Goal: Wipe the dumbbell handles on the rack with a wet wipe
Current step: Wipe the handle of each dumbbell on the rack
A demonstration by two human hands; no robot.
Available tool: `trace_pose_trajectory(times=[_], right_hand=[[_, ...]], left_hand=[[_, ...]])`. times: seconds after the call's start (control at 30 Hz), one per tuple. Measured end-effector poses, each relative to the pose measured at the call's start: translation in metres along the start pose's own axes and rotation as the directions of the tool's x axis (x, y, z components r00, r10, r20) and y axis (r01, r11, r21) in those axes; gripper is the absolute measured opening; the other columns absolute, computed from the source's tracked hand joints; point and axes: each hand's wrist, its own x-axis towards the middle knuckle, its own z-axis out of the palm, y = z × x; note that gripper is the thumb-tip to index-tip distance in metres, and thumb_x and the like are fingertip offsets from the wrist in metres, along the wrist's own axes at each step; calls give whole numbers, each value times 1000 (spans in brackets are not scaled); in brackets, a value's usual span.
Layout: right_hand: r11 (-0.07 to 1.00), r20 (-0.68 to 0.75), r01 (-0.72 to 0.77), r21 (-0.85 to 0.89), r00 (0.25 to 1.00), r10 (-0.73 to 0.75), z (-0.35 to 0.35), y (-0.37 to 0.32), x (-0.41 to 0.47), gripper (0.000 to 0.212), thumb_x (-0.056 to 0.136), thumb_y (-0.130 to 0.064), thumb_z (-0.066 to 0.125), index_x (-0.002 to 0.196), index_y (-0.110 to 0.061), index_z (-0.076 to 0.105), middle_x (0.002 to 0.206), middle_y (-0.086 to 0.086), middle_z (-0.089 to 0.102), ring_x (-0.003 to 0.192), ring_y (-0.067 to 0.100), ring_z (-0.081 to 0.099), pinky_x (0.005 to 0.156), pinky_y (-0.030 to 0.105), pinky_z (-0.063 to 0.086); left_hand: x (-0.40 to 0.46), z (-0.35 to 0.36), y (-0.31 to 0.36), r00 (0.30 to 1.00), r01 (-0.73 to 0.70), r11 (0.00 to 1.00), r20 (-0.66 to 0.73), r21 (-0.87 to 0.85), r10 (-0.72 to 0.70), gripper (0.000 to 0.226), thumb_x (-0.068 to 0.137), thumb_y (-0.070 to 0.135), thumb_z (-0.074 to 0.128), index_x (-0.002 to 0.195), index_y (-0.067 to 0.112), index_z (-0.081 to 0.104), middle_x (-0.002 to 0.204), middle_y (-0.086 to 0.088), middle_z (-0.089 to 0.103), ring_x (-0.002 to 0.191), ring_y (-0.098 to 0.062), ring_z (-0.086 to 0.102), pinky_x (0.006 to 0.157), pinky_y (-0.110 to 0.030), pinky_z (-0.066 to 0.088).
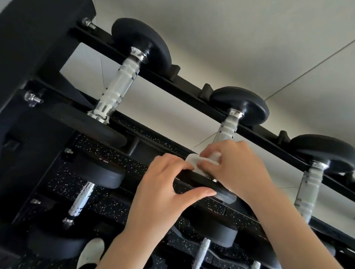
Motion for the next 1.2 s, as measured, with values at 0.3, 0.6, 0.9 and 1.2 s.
trace_pose_trajectory(times=[0.3, 0.6, 0.9, 1.2], right_hand=[[999, -171, -10, 37, 985, 16, -13, 2, 20, 19, 86, -33, 60, 103, -28, 68, 80, 3, 67, 66, 20, 62, 63, 34, 55], [988, -563, 20, 151, 823, 69, -10, 17, 48, 15, 87, -25, 61, 98, -24, 72, 68, 4, 68, 56, 22, 56, 56, 30, 47], [933, -482, 56, 356, 867, 132, 5, 14, 32, 15, 89, -24, 59, 99, -19, 69, 64, -2, 65, 45, 6, 49, 48, 20, 43], [769, -401, 104, 631, 892, 208, 28, 9, -19, 5, 87, -24, 63, 90, -24, 67, 71, 4, 69, 63, 23, 62, 60, 41, 53]], left_hand=[[2, -2, -3, 999, -37, 999, 4, 8, 37, 50, 68, 67, 65, 91, 23, 66, 93, 17, 57, 94, -6, 53, 80, -27, 45], [2, -2, -5, 997, -69, 993, -11, 94, 70, 51, 70, 73, 58, 92, 28, 65, 93, 20, 57, 92, 2, 51, 90, -25, 37], [8, -10, -4, 991, -124, 978, 73, 168, 113, 53, 72, 73, 53, 93, 26, 68, 93, 17, 60, 96, -5, 54, 90, -34, 39], [16, -20, 9, 947, -279, 929, 228, 241, 226, 59, 74, 74, 49, 100, 24, 67, 99, 14, 60, 100, -6, 50, 91, -25, 32]])
